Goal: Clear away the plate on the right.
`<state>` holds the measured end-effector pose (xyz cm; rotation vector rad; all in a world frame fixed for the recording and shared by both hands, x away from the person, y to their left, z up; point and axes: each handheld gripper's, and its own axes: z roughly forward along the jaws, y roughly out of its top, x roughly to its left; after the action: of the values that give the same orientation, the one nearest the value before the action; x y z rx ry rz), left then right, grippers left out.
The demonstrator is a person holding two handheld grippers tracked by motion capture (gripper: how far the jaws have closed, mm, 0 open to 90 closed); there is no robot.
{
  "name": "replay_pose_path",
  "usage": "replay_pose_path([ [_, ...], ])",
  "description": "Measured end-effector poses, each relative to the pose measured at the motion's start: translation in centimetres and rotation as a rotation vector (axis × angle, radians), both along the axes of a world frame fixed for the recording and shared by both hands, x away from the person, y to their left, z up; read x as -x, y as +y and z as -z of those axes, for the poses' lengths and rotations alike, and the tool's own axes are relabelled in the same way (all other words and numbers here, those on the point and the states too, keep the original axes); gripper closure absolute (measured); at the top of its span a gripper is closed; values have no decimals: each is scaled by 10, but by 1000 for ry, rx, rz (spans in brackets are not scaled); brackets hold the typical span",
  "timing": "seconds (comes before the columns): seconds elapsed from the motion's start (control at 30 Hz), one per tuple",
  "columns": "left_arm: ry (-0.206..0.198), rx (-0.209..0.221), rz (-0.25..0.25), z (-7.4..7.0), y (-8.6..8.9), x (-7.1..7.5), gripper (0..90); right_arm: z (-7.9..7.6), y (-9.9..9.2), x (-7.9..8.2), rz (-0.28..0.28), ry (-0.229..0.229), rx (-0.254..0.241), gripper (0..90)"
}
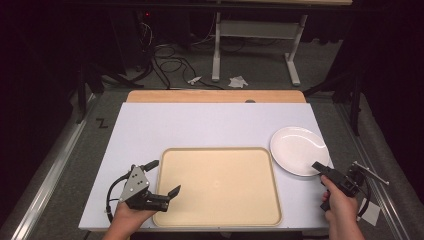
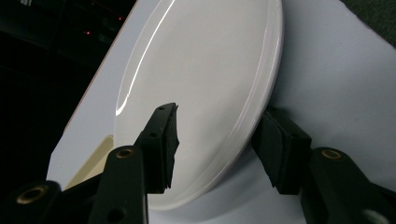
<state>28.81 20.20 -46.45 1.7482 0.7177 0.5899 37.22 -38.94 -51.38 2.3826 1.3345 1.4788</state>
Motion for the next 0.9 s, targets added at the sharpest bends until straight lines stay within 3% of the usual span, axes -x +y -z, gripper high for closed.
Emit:
replay_pose_path([
  [0.17,-4,-7,11,0,-1,1,3,0,-1,-1,-1,0,-11,513],
  [0.47,-4,-8,29,0,-4,1,3,5,-8,0,41,32,-73,686],
  [0.67,-4,-11,32,0,-5,1,4,8,-10,1,60,50,-87,807],
  [0.9,-4,-11,33,0,-4,1,4,7,-10,0,79,54,-86,830],
])
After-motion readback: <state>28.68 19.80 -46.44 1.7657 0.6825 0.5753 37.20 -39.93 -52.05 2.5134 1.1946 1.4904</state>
